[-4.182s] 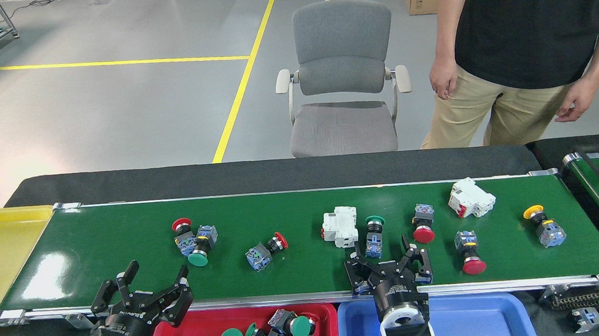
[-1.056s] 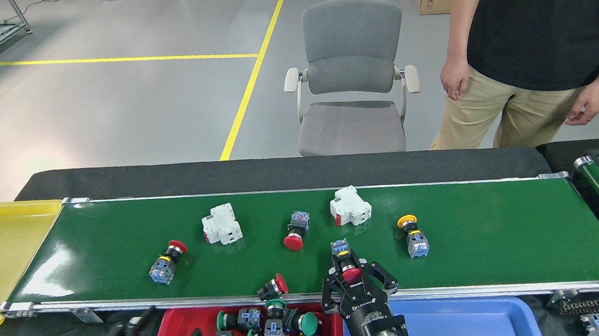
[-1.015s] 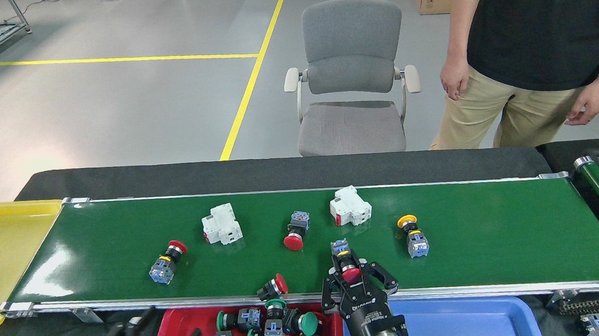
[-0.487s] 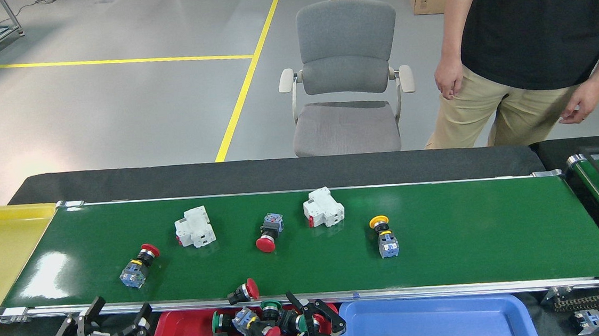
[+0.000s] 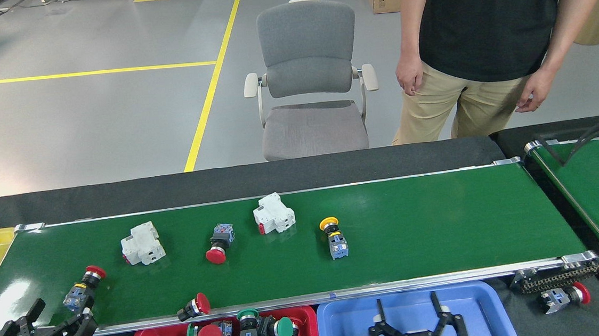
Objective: Pick switch part from conveyor to tray
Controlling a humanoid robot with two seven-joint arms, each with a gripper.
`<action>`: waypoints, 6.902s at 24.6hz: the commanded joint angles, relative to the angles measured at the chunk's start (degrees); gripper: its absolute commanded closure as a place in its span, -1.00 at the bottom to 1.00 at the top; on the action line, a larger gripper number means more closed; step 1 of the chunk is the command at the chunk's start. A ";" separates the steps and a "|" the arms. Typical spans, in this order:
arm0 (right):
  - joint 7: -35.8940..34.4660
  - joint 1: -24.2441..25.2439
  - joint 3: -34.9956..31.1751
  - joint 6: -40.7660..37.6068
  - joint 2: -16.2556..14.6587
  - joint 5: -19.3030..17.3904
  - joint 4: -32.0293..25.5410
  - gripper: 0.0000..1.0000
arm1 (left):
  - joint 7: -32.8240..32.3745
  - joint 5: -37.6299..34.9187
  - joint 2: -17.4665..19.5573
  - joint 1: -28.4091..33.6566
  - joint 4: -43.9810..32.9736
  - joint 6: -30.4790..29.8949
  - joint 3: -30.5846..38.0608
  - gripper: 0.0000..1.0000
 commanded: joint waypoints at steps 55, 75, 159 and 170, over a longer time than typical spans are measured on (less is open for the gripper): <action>7.08 2.02 -25.81 -44.73 -7.72 -16.80 -4.96 -0.99 | 3.27 4.36 -4.55 25.39 -33.09 9.31 -2.19 -1.00; 7.17 2.11 -25.64 -47.37 -7.90 -16.71 -4.88 -0.99 | 1.34 4.62 4.68 -2.74 2.25 5.62 -3.68 -1.00; 9.19 6.33 -31.26 -40.95 -5.17 -16.10 -7.78 -0.95 | 6.35 3.66 5.74 -6.61 11.22 12.04 -6.23 0.92; 9.19 6.33 -31.79 -40.60 -5.35 -16.10 -7.60 -0.96 | 5.65 4.36 -2.52 20.63 -32.90 -7.56 -7.81 0.61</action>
